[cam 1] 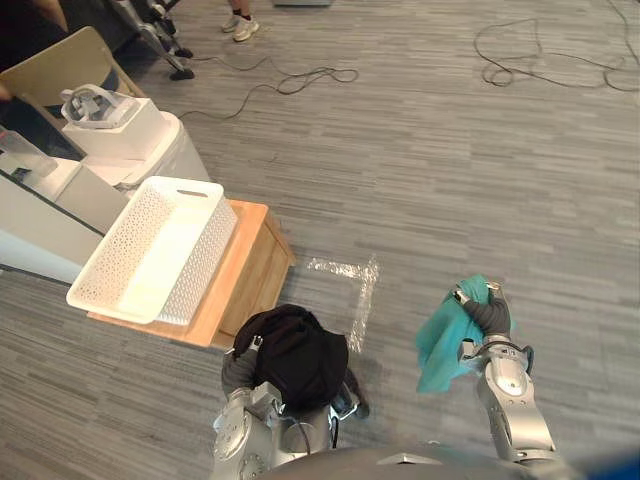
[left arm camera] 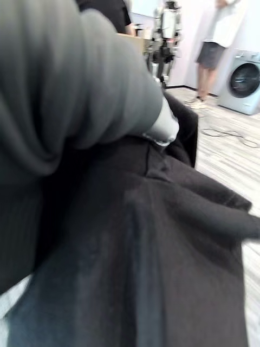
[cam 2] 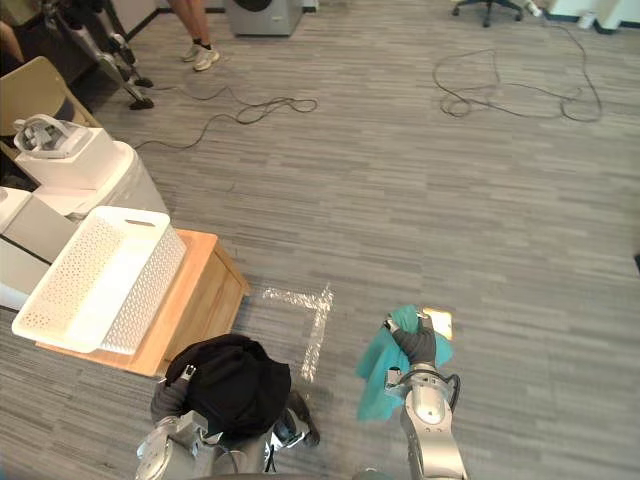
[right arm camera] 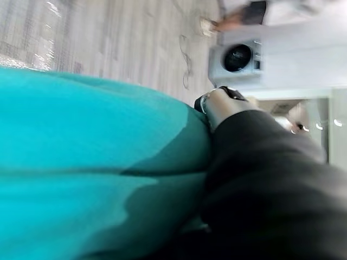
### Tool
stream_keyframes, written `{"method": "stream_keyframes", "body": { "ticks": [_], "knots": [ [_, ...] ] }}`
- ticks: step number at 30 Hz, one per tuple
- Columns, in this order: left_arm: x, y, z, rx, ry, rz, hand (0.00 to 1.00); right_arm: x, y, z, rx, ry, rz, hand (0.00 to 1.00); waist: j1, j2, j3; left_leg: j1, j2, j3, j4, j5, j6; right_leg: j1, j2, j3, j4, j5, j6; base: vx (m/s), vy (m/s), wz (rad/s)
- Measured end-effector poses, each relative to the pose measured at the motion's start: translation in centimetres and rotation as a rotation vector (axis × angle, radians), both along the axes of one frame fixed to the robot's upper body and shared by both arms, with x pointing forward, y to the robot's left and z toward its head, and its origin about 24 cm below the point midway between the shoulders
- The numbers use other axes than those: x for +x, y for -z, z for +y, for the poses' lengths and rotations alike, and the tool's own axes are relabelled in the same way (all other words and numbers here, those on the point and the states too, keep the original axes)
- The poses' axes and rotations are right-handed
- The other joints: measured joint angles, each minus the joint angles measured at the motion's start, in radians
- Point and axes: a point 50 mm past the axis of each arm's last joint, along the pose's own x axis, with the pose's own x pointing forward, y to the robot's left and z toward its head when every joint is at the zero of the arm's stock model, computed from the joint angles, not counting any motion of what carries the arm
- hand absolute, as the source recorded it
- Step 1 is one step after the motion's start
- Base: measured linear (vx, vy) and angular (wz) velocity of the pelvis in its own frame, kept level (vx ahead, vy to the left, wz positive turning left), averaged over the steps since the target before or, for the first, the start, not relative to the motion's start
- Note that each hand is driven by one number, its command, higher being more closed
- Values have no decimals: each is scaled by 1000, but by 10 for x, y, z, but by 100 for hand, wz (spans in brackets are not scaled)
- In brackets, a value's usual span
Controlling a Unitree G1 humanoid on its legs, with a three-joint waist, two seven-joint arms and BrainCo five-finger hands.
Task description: Tidy the bed and pick cloth on bed and put in laundry
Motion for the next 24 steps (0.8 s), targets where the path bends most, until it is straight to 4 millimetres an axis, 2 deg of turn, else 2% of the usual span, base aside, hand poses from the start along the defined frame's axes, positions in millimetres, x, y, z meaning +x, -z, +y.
{"method": "stream_keyframes", "body": {
  "ticks": [1,2,4,5,6,8,10,11,12,13,14,16,17,18,20,22,24],
  "knots": [
    [-1,0,1,10,0,7,100,4,-2,3,9,-4,-12,100,7,-14,-4,26,-18,-25,-11,-22,-12,-21,-24,3,106,20,-6,564,155,56],
    [-1,1,2,11,-3,13,100,6,-3,5,11,-8,-16,100,6,-17,-3,51,-30,-43,-26,-31,-20,-40,-41,7,179,33,-3,544,155,56],
    [-3,1,4,16,-10,22,100,9,-2,10,-16,-45,-12,100,-6,-13,-9,184,-71,-113,-114,-49,-52,-127,-96,59,544,15,-22,534,124,59],
    [-3,1,5,17,-9,22,100,9,-2,11,-17,-47,-12,100,-7,-11,-10,191,-73,-121,-118,-49,-54,-133,-99,62,566,15,-24,594,43,107],
    [-1,-1,6,60,18,22,100,7,0,13,-19,-61,-5,100,-29,0,-21,277,-80,-196,-164,-58,-78,-246,-125,92,825,3,-49,550,-33,121],
    [1,-4,7,84,38,13,100,4,2,13,-34,-63,9,100,-55,4,-26,316,-80,-270,-182,-58,-87,-339,-144,110,905,-9,-62,438,-75,141],
    [8,-8,5,117,78,-7,100,4,1,11,-51,-59,5,100,-84,10,-22,357,-66,-393,-198,-51,-97,-468,-155,144,852,-28,-91,367,-162,153],
    [10,-9,5,120,81,-12,100,4,1,11,-51,-59,4,100,-88,12,-21,362,-59,-423,-196,-51,-98,-492,-152,155,810,-31,-95,385,-232,136],
    [12,-10,4,120,84,-21,100,4,1,11,-52,-59,3,100,-91,22,-15,373,-46,-459,-196,-50,-99,-520,-143,174,728,-31,-95,375,-315,143],
    [16,-12,3,126,92,-35,100,4,0,12,-49,-64,-1,100,-90,19,-16,378,-26,-516,-189,-49,-103,-557,-106,253,531,-19,-81,448,-396,141],
    [17,-12,2,133,97,-35,100,5,-1,12,-49,-64,-5,100,-90,18,-17,376,-16,-541,-187,-49,-115,-567,-84,300,442,-6,-67,375,-380,144],
    [21,-15,2,148,113,-48,100,4,-5,11,-50,-59,-26,100,-91,9,-15,367,18,-605,-180,-66,-187,-577,-24,474,203,81,-45,329,-443,144],
    [24,-17,6,167,126,-58,100,1,-8,14,-37,-53,-41,100,-101,-21,-9,368,25,-645,-179,-99,-266,-546,-17,569,91,219,22,414,-584,159],
    [23,-10,-2,132,133,-33,100,1,-8,9,-52,-50,-40,100,-95,26,-5,372,82,-667,-195,-112,-298,-539,26,528,118,209,11,326,-454,120],
    [19,-7,-7,124,131,-19,100,2,-14,12,-49,-60,-64,100,-81,50,-1,378,115,-662,-211,-60,-328,-553,39,483,184,166,-34,262,-357,59],
    [16,-5,-9,119,131,-9,100,2,-16,21,-34,-92,-76,100,-79,51,-1,388,143,-637,-205,-29,-332,-528,43,428,212,127,-62,209,-294,59],
    [18,-7,-10,117,130,-20,100,4,-28,33,-9,-122,-130,100,-78,54,3,363,175,-610,-152,-11,-312,-470,44,360,179,111,-81,148,-234,90]
  ]
}}
